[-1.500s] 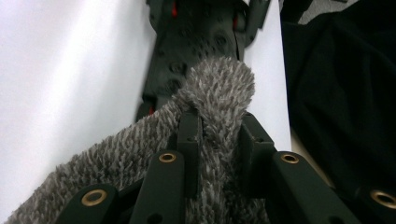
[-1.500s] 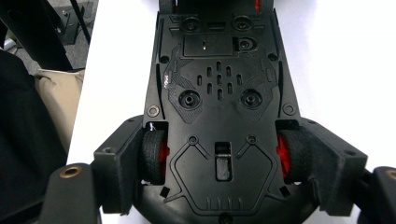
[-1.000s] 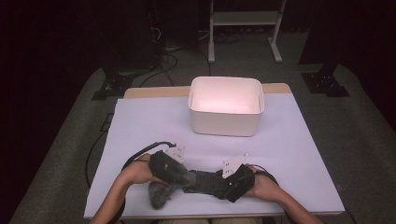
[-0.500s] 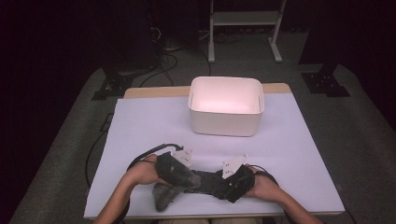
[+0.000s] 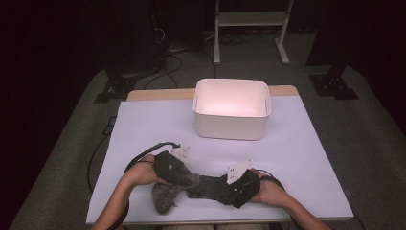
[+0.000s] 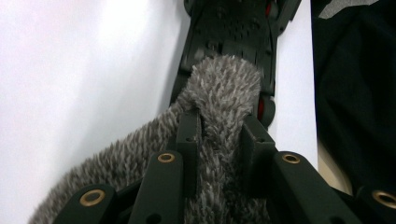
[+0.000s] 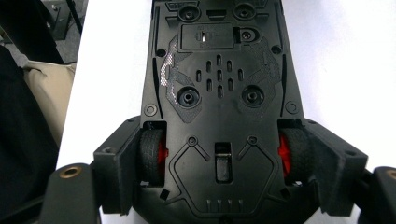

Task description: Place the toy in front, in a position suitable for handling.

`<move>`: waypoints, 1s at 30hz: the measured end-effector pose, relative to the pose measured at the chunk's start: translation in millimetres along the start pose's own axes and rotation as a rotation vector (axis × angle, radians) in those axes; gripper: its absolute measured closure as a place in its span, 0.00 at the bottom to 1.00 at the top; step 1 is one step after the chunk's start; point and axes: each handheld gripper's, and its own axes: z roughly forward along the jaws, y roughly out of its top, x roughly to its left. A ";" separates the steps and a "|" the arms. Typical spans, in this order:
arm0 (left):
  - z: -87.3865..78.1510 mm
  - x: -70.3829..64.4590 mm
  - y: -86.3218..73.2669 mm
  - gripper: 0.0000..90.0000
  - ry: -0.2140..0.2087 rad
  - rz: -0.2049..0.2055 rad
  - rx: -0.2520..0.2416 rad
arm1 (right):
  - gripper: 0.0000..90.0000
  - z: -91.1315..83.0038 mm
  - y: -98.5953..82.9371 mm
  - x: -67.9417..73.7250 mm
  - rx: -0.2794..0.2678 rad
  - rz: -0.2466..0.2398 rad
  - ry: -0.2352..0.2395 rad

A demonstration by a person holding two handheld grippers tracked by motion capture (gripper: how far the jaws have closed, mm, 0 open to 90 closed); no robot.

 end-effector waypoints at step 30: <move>-2.0 10.1 4.5 0.81 0.034 -0.023 0.017 | 0.25 1.9 2.1 1.8 0.002 -0.024 -0.013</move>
